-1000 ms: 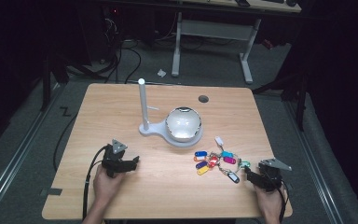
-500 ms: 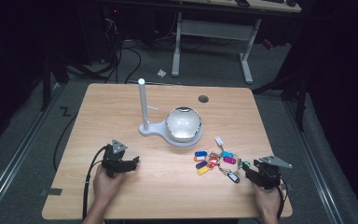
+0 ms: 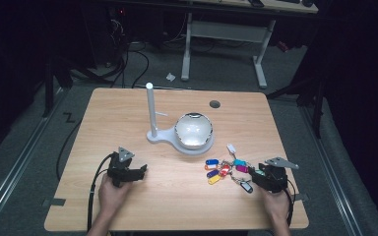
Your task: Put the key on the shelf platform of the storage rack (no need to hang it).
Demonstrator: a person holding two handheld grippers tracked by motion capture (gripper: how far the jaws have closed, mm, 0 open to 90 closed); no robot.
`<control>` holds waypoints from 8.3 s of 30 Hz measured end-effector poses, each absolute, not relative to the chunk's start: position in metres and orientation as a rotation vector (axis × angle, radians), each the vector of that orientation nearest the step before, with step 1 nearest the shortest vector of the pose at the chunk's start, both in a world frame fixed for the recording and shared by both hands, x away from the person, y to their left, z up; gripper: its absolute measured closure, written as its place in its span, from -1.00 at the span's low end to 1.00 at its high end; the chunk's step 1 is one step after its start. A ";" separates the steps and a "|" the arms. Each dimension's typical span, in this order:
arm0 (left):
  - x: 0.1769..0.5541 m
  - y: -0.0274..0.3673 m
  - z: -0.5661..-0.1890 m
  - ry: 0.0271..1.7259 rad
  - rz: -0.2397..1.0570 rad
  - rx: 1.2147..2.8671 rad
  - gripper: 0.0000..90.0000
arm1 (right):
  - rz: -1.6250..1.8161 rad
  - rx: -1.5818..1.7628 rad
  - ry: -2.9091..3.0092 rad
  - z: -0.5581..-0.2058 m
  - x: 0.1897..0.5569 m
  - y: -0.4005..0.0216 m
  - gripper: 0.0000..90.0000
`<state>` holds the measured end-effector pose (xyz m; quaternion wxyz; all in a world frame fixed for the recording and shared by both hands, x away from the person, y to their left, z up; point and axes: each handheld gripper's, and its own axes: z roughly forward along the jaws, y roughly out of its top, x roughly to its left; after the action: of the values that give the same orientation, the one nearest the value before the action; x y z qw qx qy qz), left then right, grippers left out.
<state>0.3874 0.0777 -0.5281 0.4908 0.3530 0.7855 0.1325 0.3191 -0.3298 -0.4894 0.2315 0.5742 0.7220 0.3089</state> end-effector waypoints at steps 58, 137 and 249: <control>0.387 0.078 -0.528 1.907 0.321 0.857 -0.53 | 1.065 1.470 2.035 -0.449 0.346 -0.320 0.94; 0.386 0.078 -0.528 1.904 0.317 0.867 -0.54 | 1.307 1.048 2.156 -0.292 0.390 -0.240 0.94; 0.386 0.078 -0.528 1.903 0.316 0.867 -0.53 | 1.153 1.205 2.321 -0.406 0.473 -0.173 0.93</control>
<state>0.3862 0.0780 -0.5281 0.4909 0.3572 0.7840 0.1300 0.4726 -0.1731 -0.4055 0.1413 0.4172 0.8040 0.3994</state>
